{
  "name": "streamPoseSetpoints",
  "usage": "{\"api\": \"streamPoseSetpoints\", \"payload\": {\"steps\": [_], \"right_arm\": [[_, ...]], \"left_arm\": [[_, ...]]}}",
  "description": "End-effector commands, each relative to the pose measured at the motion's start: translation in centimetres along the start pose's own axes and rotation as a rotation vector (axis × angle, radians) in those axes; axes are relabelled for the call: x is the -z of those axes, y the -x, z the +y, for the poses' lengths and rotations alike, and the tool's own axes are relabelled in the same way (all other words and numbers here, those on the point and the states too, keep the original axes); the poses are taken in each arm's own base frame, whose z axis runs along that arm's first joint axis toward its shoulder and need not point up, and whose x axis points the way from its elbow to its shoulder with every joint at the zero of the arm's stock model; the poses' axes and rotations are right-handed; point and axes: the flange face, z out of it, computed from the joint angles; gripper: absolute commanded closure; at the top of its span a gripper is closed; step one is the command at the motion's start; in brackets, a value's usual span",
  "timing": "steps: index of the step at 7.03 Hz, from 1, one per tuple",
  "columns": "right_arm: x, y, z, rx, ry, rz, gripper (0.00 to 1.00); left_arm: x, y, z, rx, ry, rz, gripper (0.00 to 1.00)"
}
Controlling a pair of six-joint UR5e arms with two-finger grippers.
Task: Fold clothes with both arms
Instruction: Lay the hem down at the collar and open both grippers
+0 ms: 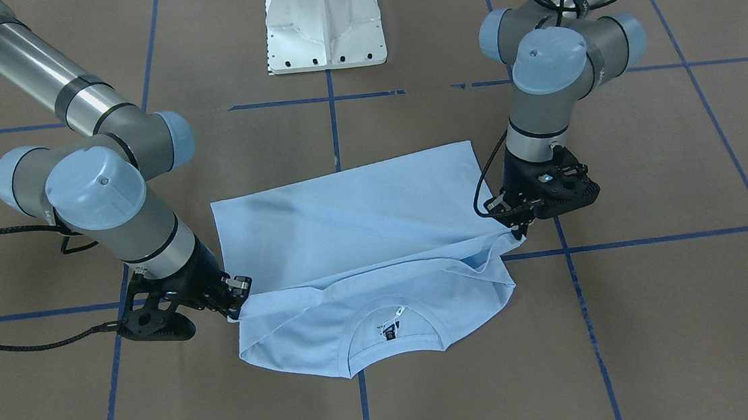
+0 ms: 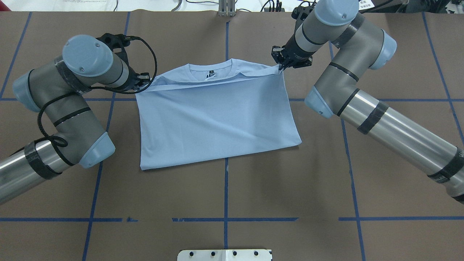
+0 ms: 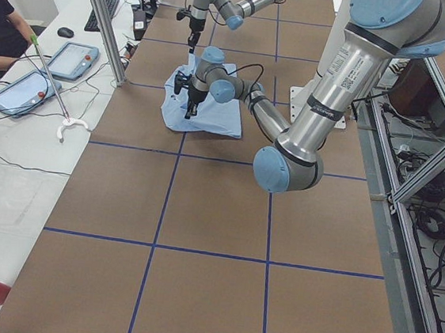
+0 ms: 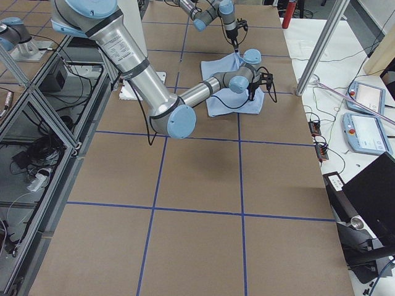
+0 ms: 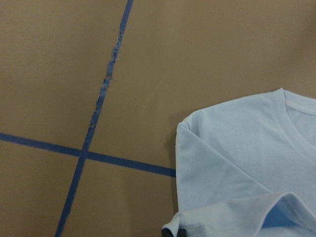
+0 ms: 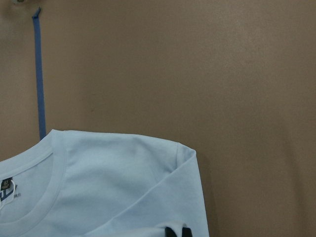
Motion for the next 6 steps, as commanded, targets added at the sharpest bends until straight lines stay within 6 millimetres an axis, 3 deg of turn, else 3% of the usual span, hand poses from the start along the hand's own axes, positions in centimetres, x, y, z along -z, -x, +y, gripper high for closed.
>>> {"api": "streamPoseSetpoints", "payload": {"steps": [1,2,4,6], "right_arm": [[-1.0,-0.7,-2.1,-0.013,-0.017,0.002,1.0],[-0.8,-0.7,-2.2,-0.013,-0.019,0.001,1.0],[-1.7,-1.0,-2.4,-0.013,-0.015,0.016,1.0],[-1.2,0.1,-2.4,-0.004,-0.021,0.002,0.89]], "left_arm": [[-1.5,0.4,-1.0,0.005,-0.011,0.003,1.0],[-1.3,0.0,-1.1,0.006,-0.012,0.007,1.0],[-2.9,-0.2,-1.7,0.013,-0.017,-0.002,1.0],[-2.6,-0.7,-1.8,0.014,-0.024,0.021,1.0]]}}
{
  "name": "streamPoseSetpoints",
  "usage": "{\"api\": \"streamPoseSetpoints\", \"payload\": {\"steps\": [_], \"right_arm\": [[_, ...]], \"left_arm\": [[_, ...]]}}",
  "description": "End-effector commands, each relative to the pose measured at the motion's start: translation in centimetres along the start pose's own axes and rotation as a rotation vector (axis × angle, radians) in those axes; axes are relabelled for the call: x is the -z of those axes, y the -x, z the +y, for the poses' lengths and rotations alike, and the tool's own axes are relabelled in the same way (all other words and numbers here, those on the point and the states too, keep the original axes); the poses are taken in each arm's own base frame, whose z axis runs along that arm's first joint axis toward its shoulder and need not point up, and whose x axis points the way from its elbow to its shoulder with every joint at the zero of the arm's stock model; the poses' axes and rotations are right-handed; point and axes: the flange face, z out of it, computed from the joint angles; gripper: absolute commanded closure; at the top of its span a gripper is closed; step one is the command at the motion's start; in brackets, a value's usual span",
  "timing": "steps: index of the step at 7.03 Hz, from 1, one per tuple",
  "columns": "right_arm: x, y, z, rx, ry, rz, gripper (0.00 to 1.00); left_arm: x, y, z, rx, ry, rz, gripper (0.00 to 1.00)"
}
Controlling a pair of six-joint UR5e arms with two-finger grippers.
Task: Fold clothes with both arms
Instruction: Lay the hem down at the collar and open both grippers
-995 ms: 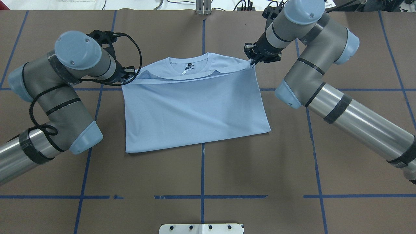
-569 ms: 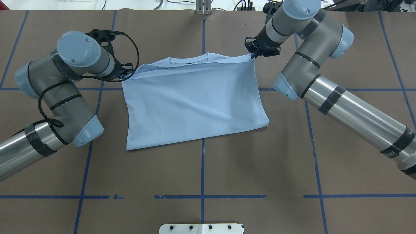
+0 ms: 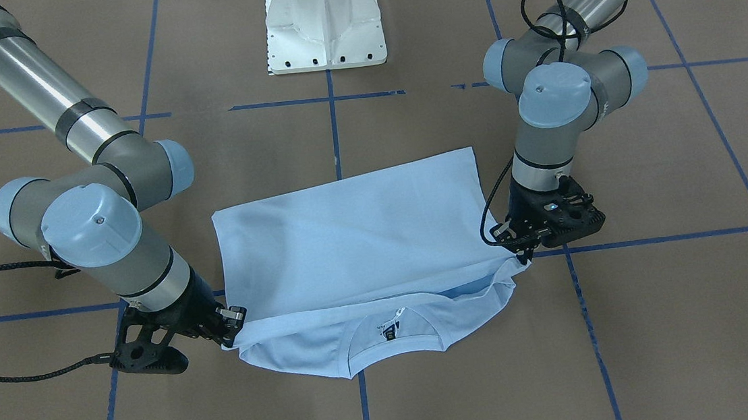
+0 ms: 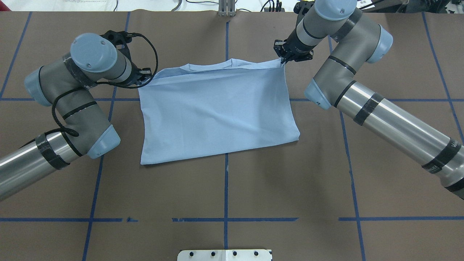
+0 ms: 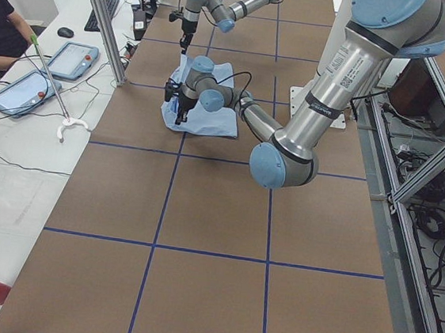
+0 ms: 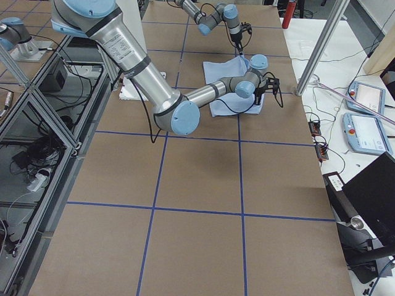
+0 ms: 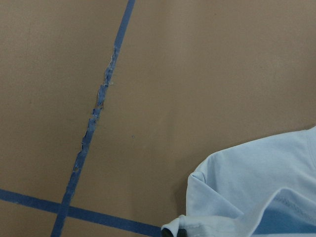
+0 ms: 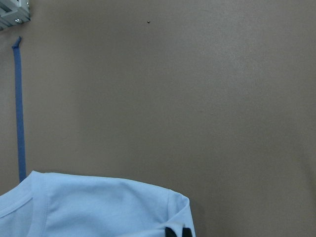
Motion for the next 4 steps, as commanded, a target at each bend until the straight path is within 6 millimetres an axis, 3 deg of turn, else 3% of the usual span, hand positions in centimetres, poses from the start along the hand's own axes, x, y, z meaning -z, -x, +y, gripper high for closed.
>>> {"api": "streamPoseSetpoints", "payload": {"steps": [1,2,3,4], "right_arm": [[0.2,0.5,0.0,0.005,-0.004,-0.005,0.13],[0.2,0.7,-0.1,0.005,-0.005,-0.005,0.0],[-0.5,0.1,-0.5,-0.006,-0.003,0.012,0.0],[-0.6,-0.5,-1.0,-0.015,-0.003,0.021,0.0]], "left_arm": [[0.1,-0.4,-0.1,0.002,-0.004,0.012,0.53],[0.1,-0.3,-0.2,0.003,-0.005,0.01,0.18],[0.2,-0.3,-0.3,0.004,-0.006,0.01,0.01],[0.5,0.1,-1.0,0.01,-0.013,0.008,0.01]]}}
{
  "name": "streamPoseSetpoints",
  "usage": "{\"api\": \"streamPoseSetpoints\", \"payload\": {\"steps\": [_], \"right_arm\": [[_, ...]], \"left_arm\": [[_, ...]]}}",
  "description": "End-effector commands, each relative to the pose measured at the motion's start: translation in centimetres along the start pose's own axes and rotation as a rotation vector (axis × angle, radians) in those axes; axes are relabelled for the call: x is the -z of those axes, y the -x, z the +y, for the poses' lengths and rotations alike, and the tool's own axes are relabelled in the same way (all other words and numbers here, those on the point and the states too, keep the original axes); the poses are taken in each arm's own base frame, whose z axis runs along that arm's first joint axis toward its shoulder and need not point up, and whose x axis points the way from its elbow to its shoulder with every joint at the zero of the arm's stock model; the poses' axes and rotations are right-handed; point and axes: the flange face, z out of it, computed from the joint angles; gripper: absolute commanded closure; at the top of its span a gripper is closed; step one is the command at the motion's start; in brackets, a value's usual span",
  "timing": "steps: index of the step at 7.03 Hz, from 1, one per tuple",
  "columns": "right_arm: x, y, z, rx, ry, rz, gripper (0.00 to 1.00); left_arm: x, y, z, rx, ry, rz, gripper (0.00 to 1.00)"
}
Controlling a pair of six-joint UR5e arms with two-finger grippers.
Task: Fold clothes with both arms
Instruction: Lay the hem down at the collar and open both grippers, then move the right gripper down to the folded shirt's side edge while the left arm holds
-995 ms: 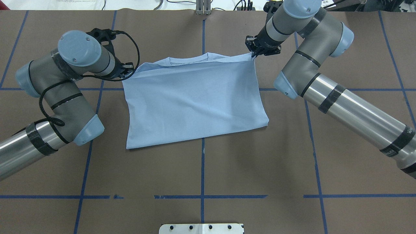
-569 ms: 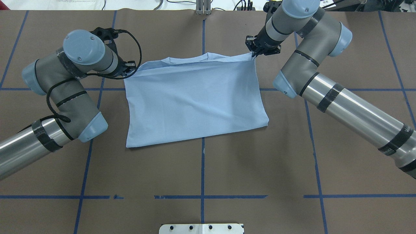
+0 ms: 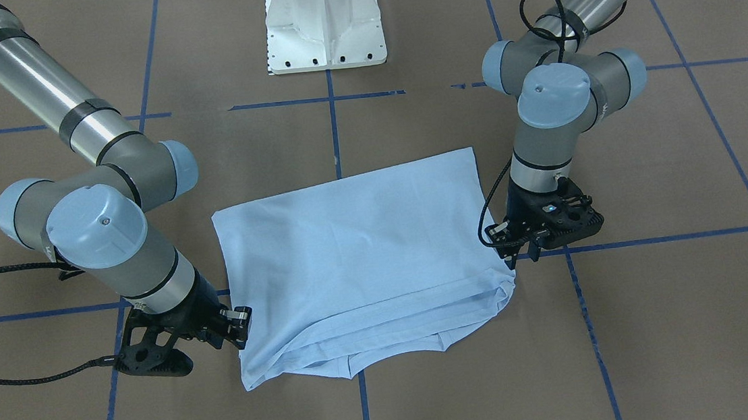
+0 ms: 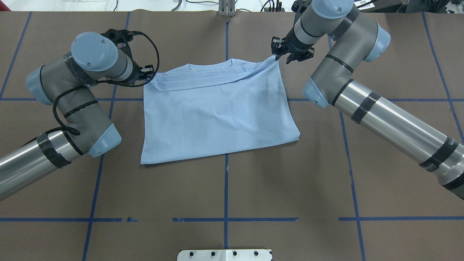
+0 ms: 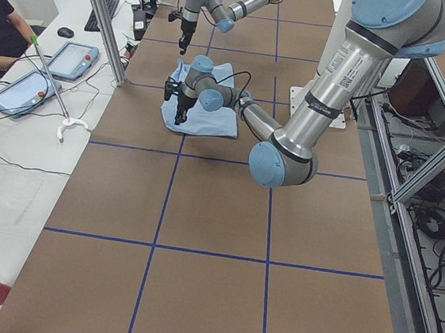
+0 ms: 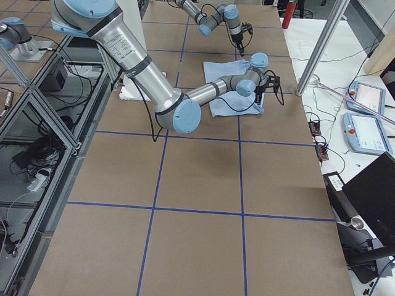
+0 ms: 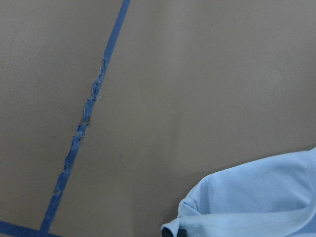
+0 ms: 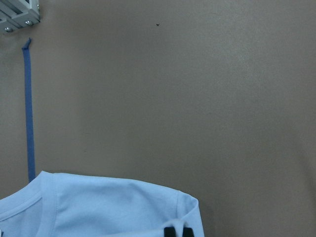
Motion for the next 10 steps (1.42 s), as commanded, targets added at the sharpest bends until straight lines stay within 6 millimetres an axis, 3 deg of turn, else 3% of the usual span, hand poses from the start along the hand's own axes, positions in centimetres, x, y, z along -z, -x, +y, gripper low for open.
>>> {"api": "streamPoseSetpoints", "payload": {"steps": [1,2,3,5,6,8,9,10], "right_arm": [[-0.4,-0.8,-0.4,-0.011,0.009,0.011,0.0],[0.0,-1.0,0.2,-0.01,0.011,-0.001,0.0],[-0.6,-1.8,5.3,0.023,0.047,-0.018,0.0],[0.1,-5.1,12.9,0.076,0.082,-0.039,0.0],[1.1,-6.7,15.1,0.083,0.094,-0.029,0.0],[-1.3,-6.9,20.4,0.128,0.096,0.025,0.03],[-1.5,-6.8,20.8,0.133,0.099,0.028,0.14],[-1.4,-6.9,20.8,0.132,0.101,0.026,0.5]], "left_arm": [[0.3,0.3,-0.7,0.004,-0.004,-0.001,0.01],[0.9,0.5,-1.3,0.009,-0.01,0.003,0.01],[2.5,0.5,-1.6,0.009,-0.024,0.028,0.01],[4.0,0.2,-1.6,0.009,-0.032,0.046,0.01],[4.7,0.1,-1.6,0.012,-0.034,0.051,0.01],[5.4,0.7,-1.4,0.013,-0.039,0.059,0.01],[5.8,0.7,-1.3,0.012,-0.041,0.065,0.01],[6.4,0.5,-1.3,0.009,-0.045,0.076,0.01]]}}
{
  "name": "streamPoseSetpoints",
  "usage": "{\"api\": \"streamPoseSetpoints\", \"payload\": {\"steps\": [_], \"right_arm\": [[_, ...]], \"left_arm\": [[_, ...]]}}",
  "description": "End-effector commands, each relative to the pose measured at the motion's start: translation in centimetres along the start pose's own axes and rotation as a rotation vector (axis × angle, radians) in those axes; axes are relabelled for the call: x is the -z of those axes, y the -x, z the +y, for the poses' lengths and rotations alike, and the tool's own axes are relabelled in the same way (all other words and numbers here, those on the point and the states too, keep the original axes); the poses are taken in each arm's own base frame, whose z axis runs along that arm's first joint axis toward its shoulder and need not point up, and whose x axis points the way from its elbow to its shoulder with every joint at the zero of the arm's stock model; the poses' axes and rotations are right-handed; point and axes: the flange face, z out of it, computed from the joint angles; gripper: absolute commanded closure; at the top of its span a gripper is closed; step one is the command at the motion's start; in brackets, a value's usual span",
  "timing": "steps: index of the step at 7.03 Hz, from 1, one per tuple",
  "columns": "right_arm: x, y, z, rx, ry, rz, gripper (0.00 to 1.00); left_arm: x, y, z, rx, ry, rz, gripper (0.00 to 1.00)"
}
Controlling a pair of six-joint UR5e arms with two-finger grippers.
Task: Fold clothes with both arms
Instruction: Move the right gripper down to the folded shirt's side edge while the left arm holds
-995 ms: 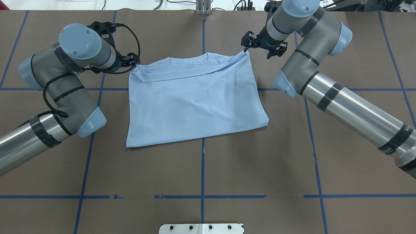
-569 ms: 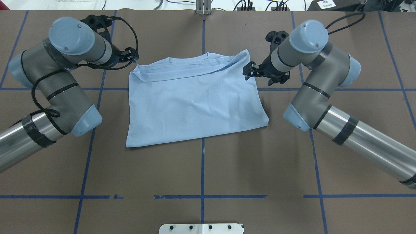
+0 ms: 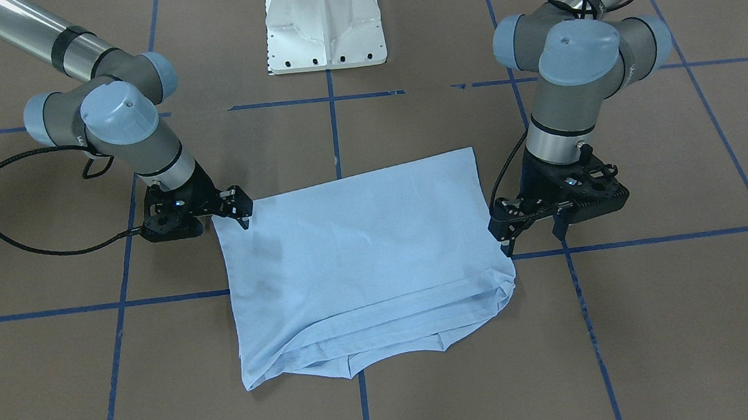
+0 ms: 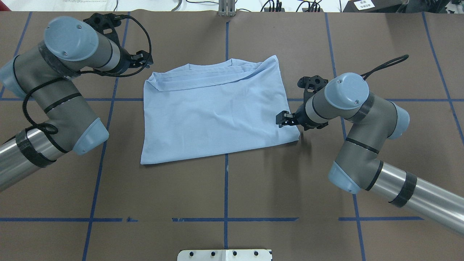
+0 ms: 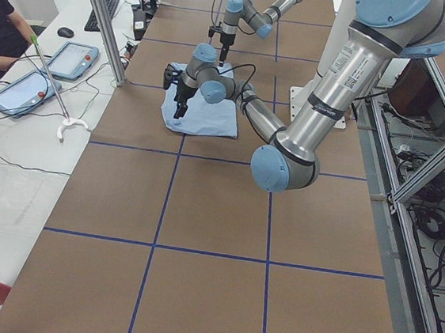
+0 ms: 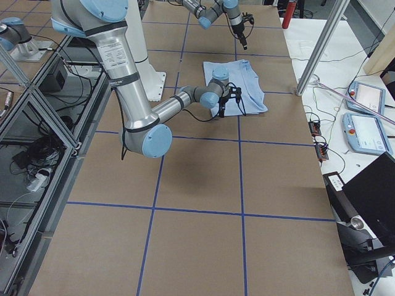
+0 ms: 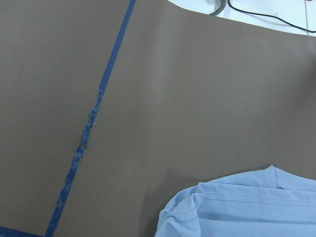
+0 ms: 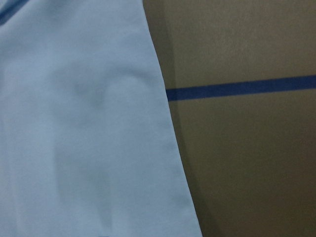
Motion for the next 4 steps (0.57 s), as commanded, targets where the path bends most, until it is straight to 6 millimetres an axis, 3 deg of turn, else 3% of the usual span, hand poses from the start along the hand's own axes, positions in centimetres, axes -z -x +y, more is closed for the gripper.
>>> {"api": "streamPoseSetpoints", "payload": {"steps": [1,2,3,4], "right_arm": [[-0.2,0.0,0.6,0.006,0.005,0.002,0.91],[-0.1,-2.1,1.3,0.014,0.009,0.014,1.0],[1.1,-3.0,2.2,0.022,0.012,0.003,1.0],[2.1,-3.9,4.7,0.047,0.025,-0.008,1.0]], "left_arm": [[0.6,-0.1,0.1,-0.002,-0.004,0.011,0.01],[0.7,-0.2,0.2,0.0,-0.002,0.014,0.01],[1.1,-0.4,0.4,0.001,0.022,0.029,0.01],[1.1,-0.5,0.6,0.017,0.03,0.034,0.01]]}}
